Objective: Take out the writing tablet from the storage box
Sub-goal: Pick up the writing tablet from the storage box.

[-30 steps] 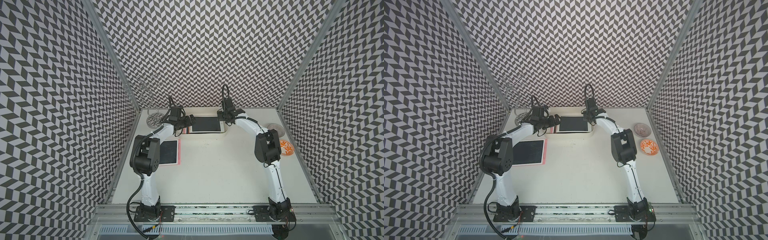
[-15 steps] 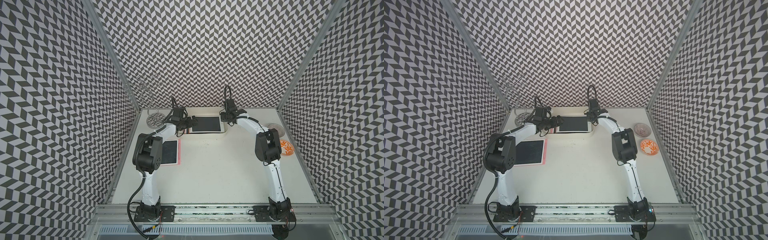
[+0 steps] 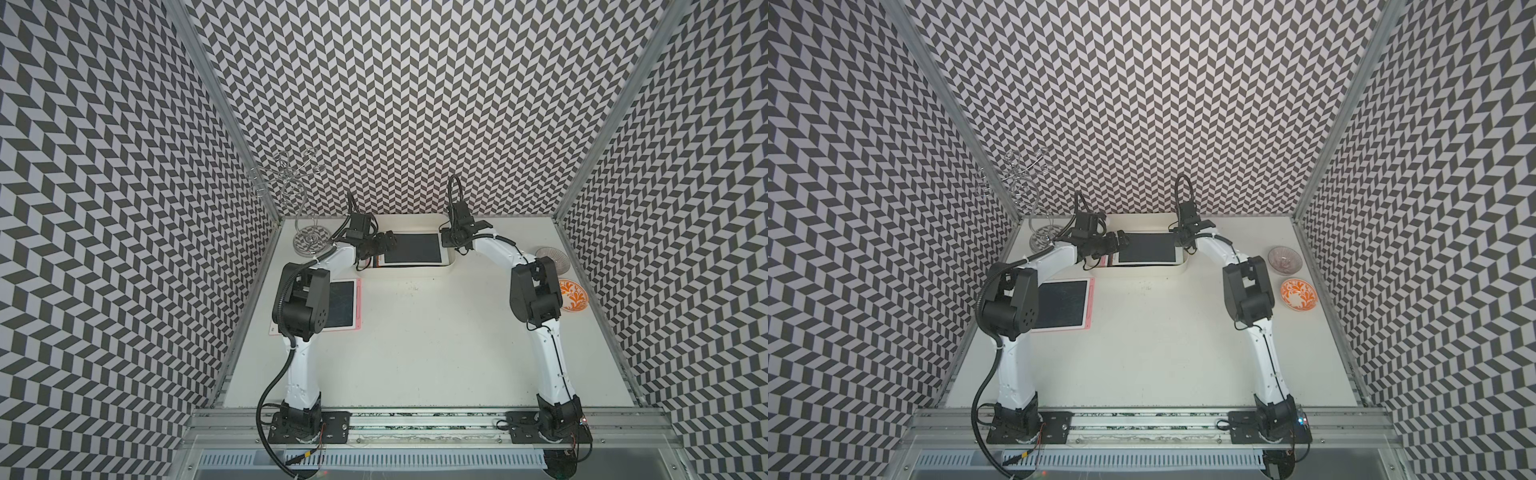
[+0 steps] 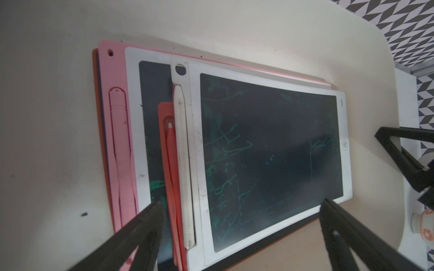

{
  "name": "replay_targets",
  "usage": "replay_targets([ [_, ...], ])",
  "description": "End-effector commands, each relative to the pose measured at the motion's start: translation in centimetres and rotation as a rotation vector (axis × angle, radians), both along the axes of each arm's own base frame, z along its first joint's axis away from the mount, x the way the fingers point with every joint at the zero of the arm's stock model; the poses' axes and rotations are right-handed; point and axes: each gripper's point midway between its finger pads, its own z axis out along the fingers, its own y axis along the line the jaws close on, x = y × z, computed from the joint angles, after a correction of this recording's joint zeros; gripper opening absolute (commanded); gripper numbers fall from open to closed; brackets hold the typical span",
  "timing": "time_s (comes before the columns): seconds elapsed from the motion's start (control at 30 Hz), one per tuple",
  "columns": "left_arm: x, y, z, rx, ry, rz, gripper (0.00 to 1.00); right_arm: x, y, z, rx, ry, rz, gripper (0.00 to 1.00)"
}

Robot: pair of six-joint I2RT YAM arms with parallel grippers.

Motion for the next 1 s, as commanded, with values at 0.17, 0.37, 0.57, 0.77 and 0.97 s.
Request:
replay_targets([
  [0.17, 0.3, -0.7, -1.7, 0.035, 0.033, -0.016, 0.99, 0.5, -0.3, 0.2, 0.013, -0.024, -0.008, 0.00],
  [0.37, 0.8, -1.6, -1.9, 0.031, 0.037, -0.031, 0.99, 0.4, -0.1, 0.1, 0.022, -0.019, -0.004, 0.00],
  [0.57, 0.6, -2.2, -2.4, 0.012, 0.053, -0.040, 0.99, 0.2, 0.2, -0.1, 0.039, -0.005, 0.010, 0.00],
  [0.77, 0.4, -2.3, -1.5, 0.014, 0.046, -0.037, 0.99, 0.0, 0.3, 0.0, 0.040, 0.003, 0.013, 0.00],
  [0.97, 0.1, -2.1, 0.0, 0.017, 0.028, -0.033, 0.99, -0.1, 0.5, 0.4, 0.053, 0.000, 0.019, 0.00],
])
